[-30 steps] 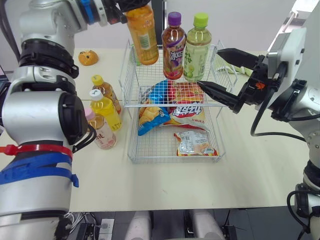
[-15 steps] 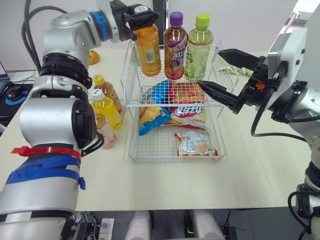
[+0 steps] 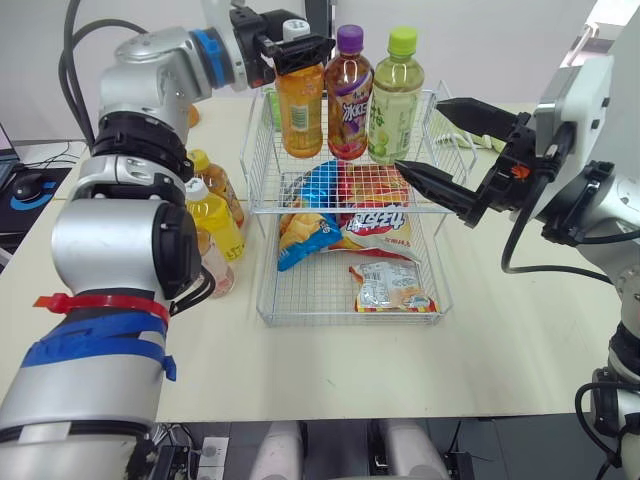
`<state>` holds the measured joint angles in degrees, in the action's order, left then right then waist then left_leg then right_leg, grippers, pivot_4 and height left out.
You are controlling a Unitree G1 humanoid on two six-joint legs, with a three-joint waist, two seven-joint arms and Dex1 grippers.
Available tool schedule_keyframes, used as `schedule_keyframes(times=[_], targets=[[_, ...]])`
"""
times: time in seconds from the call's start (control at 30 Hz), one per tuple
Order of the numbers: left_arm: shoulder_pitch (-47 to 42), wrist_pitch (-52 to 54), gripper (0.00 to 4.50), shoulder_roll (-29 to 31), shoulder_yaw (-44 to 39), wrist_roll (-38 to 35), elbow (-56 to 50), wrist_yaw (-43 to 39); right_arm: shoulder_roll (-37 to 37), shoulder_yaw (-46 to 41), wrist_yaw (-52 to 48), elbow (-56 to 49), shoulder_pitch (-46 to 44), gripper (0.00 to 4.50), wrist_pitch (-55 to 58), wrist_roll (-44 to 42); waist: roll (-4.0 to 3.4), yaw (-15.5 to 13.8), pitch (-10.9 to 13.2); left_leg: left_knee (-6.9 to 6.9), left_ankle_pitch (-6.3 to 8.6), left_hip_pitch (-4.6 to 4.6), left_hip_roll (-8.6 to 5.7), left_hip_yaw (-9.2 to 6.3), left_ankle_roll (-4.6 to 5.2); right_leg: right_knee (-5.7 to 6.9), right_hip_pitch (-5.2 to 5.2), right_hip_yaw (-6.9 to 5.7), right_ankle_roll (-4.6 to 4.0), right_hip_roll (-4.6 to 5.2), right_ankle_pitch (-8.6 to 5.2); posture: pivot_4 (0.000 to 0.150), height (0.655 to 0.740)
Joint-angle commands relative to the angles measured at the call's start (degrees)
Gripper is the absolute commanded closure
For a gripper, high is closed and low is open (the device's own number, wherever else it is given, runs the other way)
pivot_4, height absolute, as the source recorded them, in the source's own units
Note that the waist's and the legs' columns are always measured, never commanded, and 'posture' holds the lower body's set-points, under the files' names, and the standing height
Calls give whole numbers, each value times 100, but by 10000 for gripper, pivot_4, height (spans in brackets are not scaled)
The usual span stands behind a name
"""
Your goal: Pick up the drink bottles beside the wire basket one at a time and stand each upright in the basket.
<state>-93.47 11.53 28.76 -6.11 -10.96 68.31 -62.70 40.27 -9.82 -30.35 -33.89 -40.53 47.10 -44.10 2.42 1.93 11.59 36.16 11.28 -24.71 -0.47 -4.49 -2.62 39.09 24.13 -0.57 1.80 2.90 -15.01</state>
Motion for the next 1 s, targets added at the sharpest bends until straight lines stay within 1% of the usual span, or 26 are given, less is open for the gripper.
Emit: schedule_keyframes(times=[0.03,0.17,0.27,0.43,0.53,0.67,0.73,0.8,0.87,0.9,1.0], targets=[[-171,159,366,270,-152,-95,-385,-157,34,-36,-140,32,-101,0,-196,-13,0,6,0,0,0,0,0,0,0,0,0,0,0,0,0,1500,7400],[-82,568,366,625,-263,-209,-801,-311,85,-20,-385,233,-157,0,-334,27,0,24,0,0,0,1,2,0,0,1,1,0,0,-3,0,1500,7400],[88,1015,366,1096,-438,-353,-1341,-286,198,-89,-670,504,-265,0,-434,6,-2,60,-1,-1,0,1,2,0,0,1,0,1,0,-3,0,1500,7400],[863,1693,366,1801,-921,-696,-2599,150,394,-188,-1188,899,-389,0,-536,-143,-3,104,-1,-2,0,5,6,-2,0,3,0,3,0,-2,0,1500,7400],[1751,1973,366,2159,-1460,-865,-3391,740,430,-238,-1544,1033,-409,0,-538,-334,-4,114,-2,-1,-1,7,13,-4,-1,7,-2,4,0,3,0,1500,7400],[2940,2204,366,2399,-2245,-1134,-4259,1358,522,-107,-2138,983,-176,0,-658,-418,-4,111,-3,4,-1,8,14,-6,-1,8,-4,2,-1,4,0,1500,7400],[3401,2245,366,2460,-2580,-1248,-4532,1611,514,-48,-2334,948,-82,0,-668,-484,1,85,-5,8,-1,8,16,-10,-1,7,-7,0,0,6,0,1500,7400],[4560,1812,366,2530,-3227,-1101,-4805,1827,378,154,-2574,949,-71,0,-721,-546,-5,88,-8,11,-1,8,15,-8,-1,6,-8,1,1,9,1,1500,7400],[5628,1540,366,2440,-3702,-1058,-5103,1951,286,315,-2747,970,-46,0,-824,-499,-19,147,-17,0,0,24,19,8,0,5,-11,18,2,18,2,1500,7400],[5897,1491,366,2397,-3775,-1099,-5214,2027,266,336,-2775,979,-36,0,-849,-485,-19,142,-17,-8,0,35,23,15,0,8,-14,27,2,21,2,1500,7400],[7145,1157,366,1913,-4087,-1259,-5767,1995,197,435,-2866,915,57,0,-926,-446,-15,81,-19,-1,0,35,29,6,-1,9,-19,12,-1,13,3,1500,7400]])
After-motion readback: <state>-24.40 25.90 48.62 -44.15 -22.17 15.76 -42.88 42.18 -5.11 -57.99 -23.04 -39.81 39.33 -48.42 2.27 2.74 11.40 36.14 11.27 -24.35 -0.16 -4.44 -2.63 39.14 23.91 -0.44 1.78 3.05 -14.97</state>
